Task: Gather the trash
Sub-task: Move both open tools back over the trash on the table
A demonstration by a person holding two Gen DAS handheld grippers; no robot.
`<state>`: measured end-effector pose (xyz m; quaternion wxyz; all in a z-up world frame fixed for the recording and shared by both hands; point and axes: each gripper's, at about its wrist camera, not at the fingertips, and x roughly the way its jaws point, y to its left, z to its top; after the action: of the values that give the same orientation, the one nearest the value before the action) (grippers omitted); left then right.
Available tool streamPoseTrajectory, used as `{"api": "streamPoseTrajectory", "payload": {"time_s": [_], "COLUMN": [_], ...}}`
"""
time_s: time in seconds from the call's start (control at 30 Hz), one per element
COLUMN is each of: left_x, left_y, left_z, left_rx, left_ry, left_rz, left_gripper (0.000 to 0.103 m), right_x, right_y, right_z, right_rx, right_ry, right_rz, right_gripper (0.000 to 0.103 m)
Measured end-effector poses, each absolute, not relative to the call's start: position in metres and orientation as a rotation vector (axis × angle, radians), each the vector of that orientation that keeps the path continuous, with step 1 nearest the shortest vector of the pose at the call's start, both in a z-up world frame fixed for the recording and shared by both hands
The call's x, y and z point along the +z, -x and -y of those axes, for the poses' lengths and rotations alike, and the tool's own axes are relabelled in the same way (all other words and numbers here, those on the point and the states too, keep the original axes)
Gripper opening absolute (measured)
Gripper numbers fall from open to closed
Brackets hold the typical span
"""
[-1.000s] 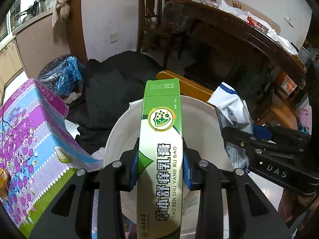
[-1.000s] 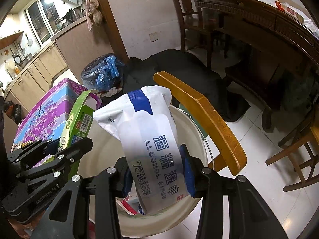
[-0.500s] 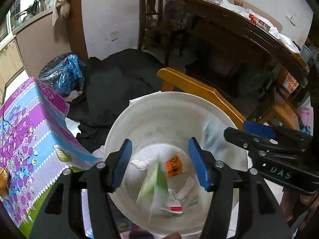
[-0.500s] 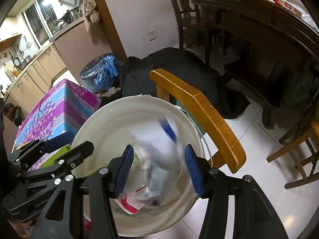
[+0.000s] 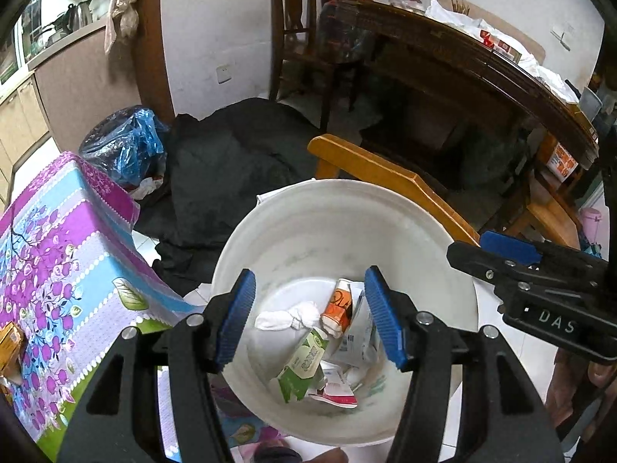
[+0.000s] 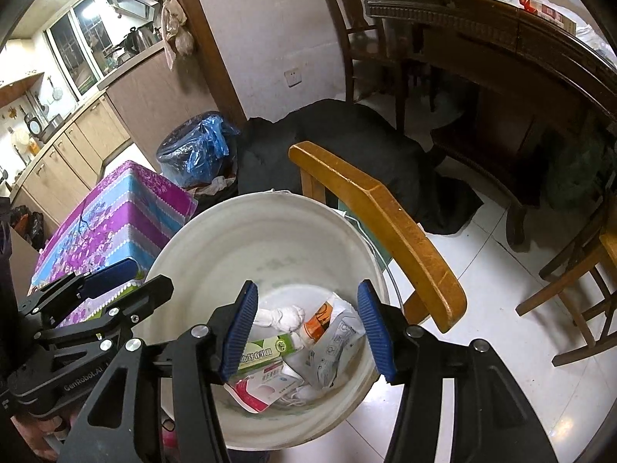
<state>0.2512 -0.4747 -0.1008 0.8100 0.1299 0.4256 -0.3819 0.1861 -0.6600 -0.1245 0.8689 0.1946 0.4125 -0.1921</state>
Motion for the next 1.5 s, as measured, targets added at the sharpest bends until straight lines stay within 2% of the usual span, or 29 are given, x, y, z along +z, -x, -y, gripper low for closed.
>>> {"api": "streamPoseTrajectory", "payload": {"time_s": [0.6,0.73,0.87,0.97,1.1,1.33,1.5], "left_x": [-0.093,-0.088,-0.085,-0.086,-0.091,-0.092,-0.111], "left_y": [-0.248,-0.243,-0.241,-0.246,-0.259,-0.287,-0.311], "left_z": [0.469,0.453,0.402,0.333,0.229,0.047,-0.017], "left_rx": [-0.813,-0.813,-0.801,-0.748,-0.616,-0.416,-0.424], "left_ry": [-0.278,-0.293,-0.3,-0.292,-0.269,-0.148,-0.186], "left_rz": [-0.896,-0.862,-0.809,-0.77,-0.749,-0.771,-0.81], "left_gripper": [0.056,0.056,0.057,0.057,0.058,0.062,0.062], "right_x": [-0.117,-0.096,-0.069,-0.064,-0.072,-0.104,-0.127], "right_y": [-0.18,-0.166,-0.14,-0.127,-0.125,-0.157,-0.184], "right_z": [0.657,0.637,0.577,0.531,0.477,0.387,0.336], "right_rx": [-0.401,-0.393,-0.336,-0.267,-0.149,0.052,0.131], "right_ry": [-0.4,-0.328,-0.18,-0.147,-0.15,-0.176,-0.182], "right_rz": [-0.851,-0.755,-0.598,-0.526,-0.494,-0.56,-0.632], "right_gripper": [0.055,0.06,0.076,0.08,0.082,0.083,0.083]}}
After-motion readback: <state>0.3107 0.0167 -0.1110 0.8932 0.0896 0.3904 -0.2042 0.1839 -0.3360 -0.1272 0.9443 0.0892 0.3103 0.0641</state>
